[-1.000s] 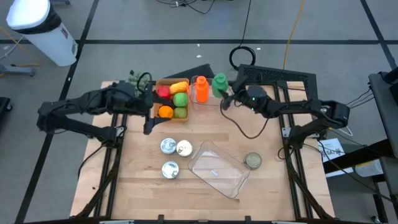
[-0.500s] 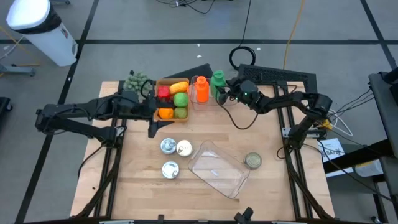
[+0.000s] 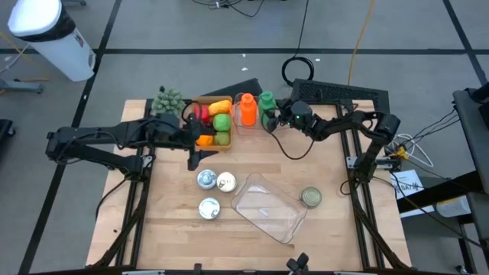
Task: Pick & Place Food Item
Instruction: Put the green water bottle into the top transparent bin
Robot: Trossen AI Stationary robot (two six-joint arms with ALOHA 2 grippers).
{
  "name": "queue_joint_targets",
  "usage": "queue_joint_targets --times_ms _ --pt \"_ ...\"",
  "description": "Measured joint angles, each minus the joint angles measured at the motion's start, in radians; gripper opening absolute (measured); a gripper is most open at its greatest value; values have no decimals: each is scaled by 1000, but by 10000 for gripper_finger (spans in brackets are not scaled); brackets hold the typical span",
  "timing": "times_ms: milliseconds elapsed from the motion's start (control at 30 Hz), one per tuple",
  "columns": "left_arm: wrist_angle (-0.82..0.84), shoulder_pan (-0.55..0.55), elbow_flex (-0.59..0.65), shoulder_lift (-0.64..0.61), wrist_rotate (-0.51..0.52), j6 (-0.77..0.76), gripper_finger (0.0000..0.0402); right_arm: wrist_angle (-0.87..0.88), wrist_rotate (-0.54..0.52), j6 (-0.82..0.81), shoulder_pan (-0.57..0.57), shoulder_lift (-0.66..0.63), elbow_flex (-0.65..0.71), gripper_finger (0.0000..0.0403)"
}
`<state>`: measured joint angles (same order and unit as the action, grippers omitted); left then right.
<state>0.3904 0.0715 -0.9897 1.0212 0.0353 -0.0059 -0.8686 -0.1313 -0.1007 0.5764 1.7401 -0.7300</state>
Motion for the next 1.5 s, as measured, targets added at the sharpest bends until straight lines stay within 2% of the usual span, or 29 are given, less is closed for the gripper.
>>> queue_joint_targets --times_ms 267,400,667,800,900,967,1067,1267,1500 --pt "0 0 0 2 0 0 313 6 1 8 -1 1 0 316" --pt "0 0 0 2 1 0 316 40 2 17 -6 -59 0 341" --pt "0 0 0 2 1 1 322 341 -4 87 -78 -340 0 345" --pt "0 0 0 2 1 5 315 418 -82 146 -104 -419 0 344" --pt "0 0 0 2 2 22 313 437 -100 133 -74 -384 1 343" --pt "-1 0 0 2 2 23 315 400 -70 97 -56 -323 1 340" --pt "-4 0 0 2 2 18 321 251 -19 81 -47 -207 2 333" --pt "-3 0 0 2 2 -4 324 -45 -21 104 -51 -27 2 328" --pt "-2 0 0 2 2 -3 311 -94 -33 67 -51 50 1 347"
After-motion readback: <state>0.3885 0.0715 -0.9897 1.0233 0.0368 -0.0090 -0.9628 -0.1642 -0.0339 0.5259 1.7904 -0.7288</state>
